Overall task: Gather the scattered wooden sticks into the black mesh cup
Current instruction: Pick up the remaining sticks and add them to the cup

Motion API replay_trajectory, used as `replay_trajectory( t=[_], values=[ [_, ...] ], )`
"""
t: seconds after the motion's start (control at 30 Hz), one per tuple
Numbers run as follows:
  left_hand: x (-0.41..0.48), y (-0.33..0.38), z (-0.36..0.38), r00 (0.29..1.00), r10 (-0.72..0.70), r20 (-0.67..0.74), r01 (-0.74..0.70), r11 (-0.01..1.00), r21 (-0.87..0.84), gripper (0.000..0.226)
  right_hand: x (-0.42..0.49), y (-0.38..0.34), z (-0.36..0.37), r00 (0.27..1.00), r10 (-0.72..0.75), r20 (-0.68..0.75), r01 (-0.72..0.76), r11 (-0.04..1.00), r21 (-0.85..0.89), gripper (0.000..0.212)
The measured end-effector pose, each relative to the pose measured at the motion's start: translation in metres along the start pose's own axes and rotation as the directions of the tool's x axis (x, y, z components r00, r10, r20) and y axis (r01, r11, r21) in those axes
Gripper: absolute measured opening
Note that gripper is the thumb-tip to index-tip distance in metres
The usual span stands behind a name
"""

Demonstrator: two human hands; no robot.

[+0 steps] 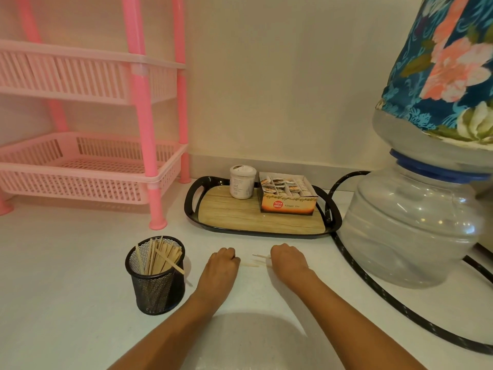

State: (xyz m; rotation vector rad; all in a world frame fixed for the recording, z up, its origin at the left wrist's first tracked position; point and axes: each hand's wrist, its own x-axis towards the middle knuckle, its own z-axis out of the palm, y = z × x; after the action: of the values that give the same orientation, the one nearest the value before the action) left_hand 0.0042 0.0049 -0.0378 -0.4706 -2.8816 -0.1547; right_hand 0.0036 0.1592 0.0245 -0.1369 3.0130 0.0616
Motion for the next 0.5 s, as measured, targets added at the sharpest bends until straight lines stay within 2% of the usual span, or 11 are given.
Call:
replay_trajectory(
  t=[0.2,0.33,0.5],
  values=[
    [-0.001,0.013,-0.014,0.993,0.071,0.099,-0.087,0.982,0.165,0.026,-0.004,-0.004,-0.005,0.995,0.030,0.100,-0.036,0.998,0.060,0.026],
    [0.001,0.023,-0.022,0.987,0.011,0.160,-0.048,0.971,0.235,0.021,-0.005,-0.006,-0.006,0.988,0.060,0.146,-0.075,0.992,0.104,0.029],
    [0.005,0.032,-0.030,0.973,-0.052,0.226,-0.001,0.973,0.229,0.031,-0.007,-0.008,-0.001,0.985,0.090,0.144,-0.106,0.989,0.107,0.030]
  ],
)
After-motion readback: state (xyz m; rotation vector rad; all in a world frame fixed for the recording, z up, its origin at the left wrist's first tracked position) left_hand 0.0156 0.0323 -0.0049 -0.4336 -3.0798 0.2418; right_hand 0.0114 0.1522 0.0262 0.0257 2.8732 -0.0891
